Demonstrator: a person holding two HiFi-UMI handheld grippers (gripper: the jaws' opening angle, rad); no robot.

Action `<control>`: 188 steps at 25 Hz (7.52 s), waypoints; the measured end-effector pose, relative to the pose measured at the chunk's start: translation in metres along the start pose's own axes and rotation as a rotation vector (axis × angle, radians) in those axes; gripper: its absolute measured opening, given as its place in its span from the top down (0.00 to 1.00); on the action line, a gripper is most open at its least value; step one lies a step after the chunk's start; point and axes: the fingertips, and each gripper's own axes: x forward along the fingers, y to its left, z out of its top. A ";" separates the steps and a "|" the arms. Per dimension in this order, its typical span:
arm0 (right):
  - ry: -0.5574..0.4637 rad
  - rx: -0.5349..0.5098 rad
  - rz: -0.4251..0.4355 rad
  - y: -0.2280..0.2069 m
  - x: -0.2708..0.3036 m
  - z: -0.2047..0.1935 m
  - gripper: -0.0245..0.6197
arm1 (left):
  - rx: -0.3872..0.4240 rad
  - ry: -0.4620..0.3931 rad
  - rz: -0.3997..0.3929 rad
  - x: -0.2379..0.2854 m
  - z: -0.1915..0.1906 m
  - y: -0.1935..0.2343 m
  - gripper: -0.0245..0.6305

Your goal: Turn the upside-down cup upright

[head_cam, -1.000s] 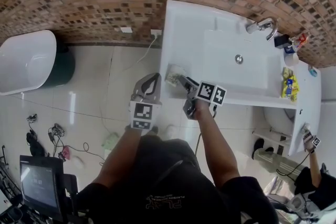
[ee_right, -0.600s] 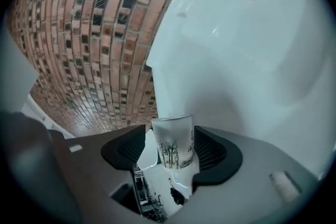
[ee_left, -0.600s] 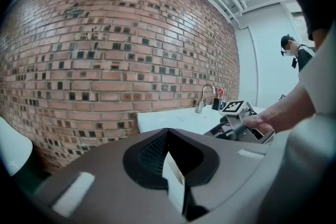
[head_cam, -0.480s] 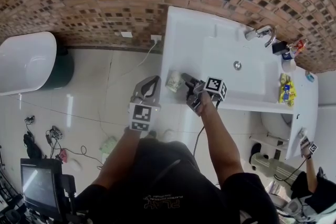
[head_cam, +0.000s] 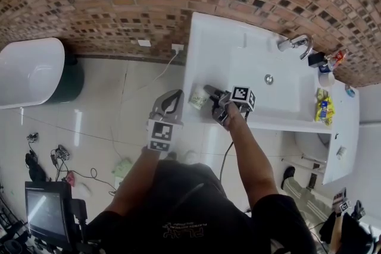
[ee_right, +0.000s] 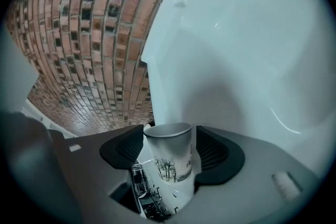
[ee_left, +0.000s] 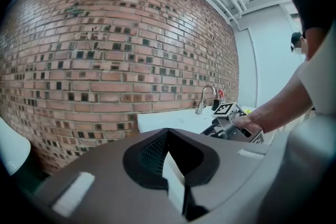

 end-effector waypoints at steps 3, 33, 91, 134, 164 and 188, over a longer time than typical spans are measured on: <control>-0.002 0.005 0.011 0.002 0.000 0.001 0.48 | -0.004 0.003 0.001 0.000 -0.002 0.002 0.97; -0.440 -1.129 -0.172 0.064 -0.040 -0.045 0.51 | -0.005 0.012 0.028 -0.017 -0.006 0.000 0.97; -0.825 -1.287 -0.235 0.088 -0.217 -0.199 0.94 | -0.007 -0.091 0.042 -0.165 -0.009 -0.106 0.97; -0.874 -1.308 -0.177 0.026 -0.351 -0.377 0.94 | -0.022 -0.135 -0.035 -0.324 -0.052 -0.288 0.97; -0.975 -1.316 -0.201 0.072 -0.370 -0.441 0.94 | 0.087 -0.201 -0.011 -0.385 -0.022 -0.258 0.97; -0.907 -1.371 -0.248 0.068 -0.344 -0.448 0.94 | 0.071 -0.205 0.016 -0.395 -0.030 -0.226 0.97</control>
